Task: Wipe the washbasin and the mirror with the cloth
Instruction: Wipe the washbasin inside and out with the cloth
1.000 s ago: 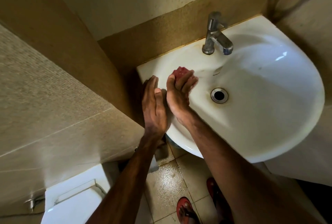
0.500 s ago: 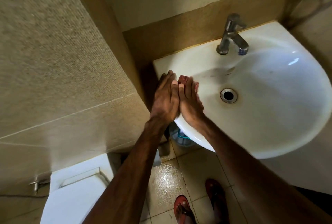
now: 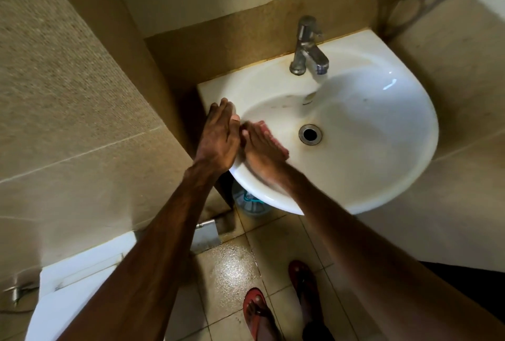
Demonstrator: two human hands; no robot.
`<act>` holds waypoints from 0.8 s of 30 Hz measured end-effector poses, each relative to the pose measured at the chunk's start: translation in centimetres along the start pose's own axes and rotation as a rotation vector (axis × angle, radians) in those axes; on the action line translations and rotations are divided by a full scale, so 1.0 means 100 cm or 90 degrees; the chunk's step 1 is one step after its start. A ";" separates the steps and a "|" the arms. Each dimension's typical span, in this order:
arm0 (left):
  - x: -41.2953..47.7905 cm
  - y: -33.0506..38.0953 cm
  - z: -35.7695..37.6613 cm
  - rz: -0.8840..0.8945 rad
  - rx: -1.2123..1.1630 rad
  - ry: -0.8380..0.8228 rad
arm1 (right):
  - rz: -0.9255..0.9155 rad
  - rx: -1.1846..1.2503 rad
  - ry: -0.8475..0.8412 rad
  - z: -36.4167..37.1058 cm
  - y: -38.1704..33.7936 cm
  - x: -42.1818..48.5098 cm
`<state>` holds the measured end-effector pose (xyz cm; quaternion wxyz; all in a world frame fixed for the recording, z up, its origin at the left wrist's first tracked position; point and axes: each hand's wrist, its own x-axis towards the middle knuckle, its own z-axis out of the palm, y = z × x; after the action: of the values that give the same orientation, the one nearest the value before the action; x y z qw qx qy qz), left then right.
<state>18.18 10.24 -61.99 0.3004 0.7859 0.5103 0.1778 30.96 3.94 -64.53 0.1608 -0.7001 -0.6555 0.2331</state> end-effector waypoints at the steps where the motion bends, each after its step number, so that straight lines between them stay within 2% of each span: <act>1: 0.000 0.002 -0.003 -0.004 0.008 -0.008 | -0.014 0.028 -0.045 -0.009 -0.006 -0.013; 4: -0.003 0.004 0.000 -0.008 0.015 -0.016 | 0.012 0.152 -0.056 -0.033 -0.003 -0.051; 7: -0.006 0.003 -0.002 0.027 0.031 -0.001 | -0.062 0.136 -0.035 -0.045 0.024 -0.094; 9: -0.008 0.009 0.000 0.005 0.033 -0.007 | -0.093 0.124 -0.030 -0.050 0.051 -0.122; 12: -0.014 0.032 0.006 -0.055 0.067 0.012 | -0.137 0.036 0.008 -0.062 0.081 -0.157; 14: -0.026 0.049 0.015 -0.006 0.070 0.030 | -0.177 -0.014 0.044 -0.068 0.095 -0.174; 17: -0.049 0.070 0.032 0.079 0.058 -0.006 | -0.223 -0.092 0.056 -0.072 0.110 -0.181; 21: -0.057 0.076 0.048 0.084 0.053 -0.013 | -0.257 -0.197 0.087 -0.061 0.105 -0.182; 24: -0.054 0.081 0.056 0.078 0.040 -0.027 | -0.231 -0.214 0.120 -0.042 0.089 -0.182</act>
<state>24.83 1.34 -60.80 0.2750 0.8283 0.4601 0.1631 40.08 -14.55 -63.65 0.1417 -0.6064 -0.7821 0.0218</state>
